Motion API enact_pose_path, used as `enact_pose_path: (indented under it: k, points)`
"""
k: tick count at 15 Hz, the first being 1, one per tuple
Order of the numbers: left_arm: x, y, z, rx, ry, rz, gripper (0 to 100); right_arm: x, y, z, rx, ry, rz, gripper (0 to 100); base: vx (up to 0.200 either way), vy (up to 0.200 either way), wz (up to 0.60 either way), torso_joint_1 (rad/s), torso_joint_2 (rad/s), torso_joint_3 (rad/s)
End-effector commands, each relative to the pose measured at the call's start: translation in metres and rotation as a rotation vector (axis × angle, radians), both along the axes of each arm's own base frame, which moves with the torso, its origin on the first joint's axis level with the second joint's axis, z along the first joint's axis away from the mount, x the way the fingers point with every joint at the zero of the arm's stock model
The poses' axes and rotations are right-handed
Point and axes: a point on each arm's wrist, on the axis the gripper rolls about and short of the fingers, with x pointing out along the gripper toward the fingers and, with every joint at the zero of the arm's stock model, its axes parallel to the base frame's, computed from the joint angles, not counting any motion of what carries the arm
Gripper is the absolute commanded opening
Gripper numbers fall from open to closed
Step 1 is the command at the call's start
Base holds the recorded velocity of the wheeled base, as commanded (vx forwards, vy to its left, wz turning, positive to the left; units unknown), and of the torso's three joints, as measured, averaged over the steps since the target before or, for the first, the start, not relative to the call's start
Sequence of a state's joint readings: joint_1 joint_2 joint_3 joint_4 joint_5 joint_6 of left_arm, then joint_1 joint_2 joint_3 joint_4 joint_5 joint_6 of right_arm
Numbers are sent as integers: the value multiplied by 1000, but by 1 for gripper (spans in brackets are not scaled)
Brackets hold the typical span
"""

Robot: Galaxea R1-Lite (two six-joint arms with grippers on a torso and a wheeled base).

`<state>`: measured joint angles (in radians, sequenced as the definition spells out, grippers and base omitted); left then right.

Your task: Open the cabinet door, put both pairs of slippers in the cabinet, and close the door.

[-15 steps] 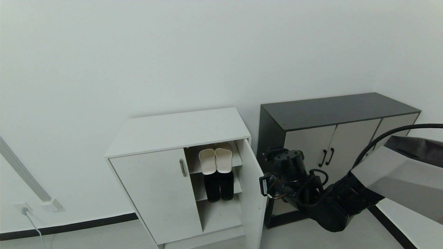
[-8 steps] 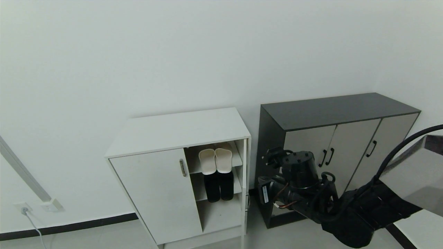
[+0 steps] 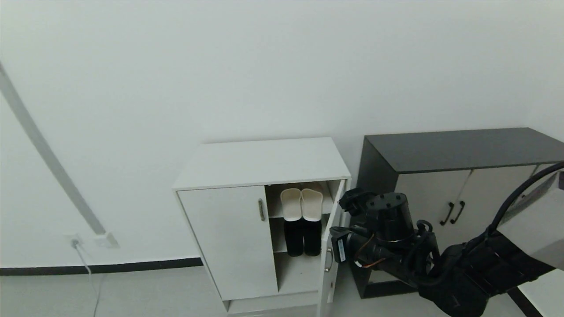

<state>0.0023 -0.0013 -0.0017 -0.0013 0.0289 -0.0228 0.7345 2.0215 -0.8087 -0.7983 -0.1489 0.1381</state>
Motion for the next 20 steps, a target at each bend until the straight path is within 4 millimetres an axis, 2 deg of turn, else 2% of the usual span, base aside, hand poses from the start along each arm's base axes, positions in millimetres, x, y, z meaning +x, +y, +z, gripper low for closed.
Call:
enact_pose_path:
  k: [1,4,9,10,12,15,17,20]
  points:
    - [0,0,0,0,1,1,0,-2,-2,2,8,-4,6,0,0,0,0,0,0,0]
    - [0,0,0,-2,3,1,0,-2,-5,0,0,-34,10,0,0,0,0,0,0,0]
    - [0,0,0,-2,1,-1,0,-4,-24,-1,-59,-33,-18,0,0,0,0,0,0,0]
    - [0,0,0,-2,1,-1,0,-10,-38,-2,-113,-40,-23,0,200,0,0,2,7,-2]
    - [0,0,0,-2,1,-1,0,-15,-53,-8,-164,-16,-42,0,200,0,0,0,0,5]
    - [0,0,0,-2,1,1,0,-23,-67,-19,-215,32,-54,0,200,0,0,6,1,7]
    - [0,0,0,-2,1,-1,0,-24,-70,-27,-248,49,-45,0,0,0,0,0,0,0]
    - [0,0,0,-2,1,-1,0,-12,-61,-41,-261,71,-39,0,0,0,0,0,0,0]
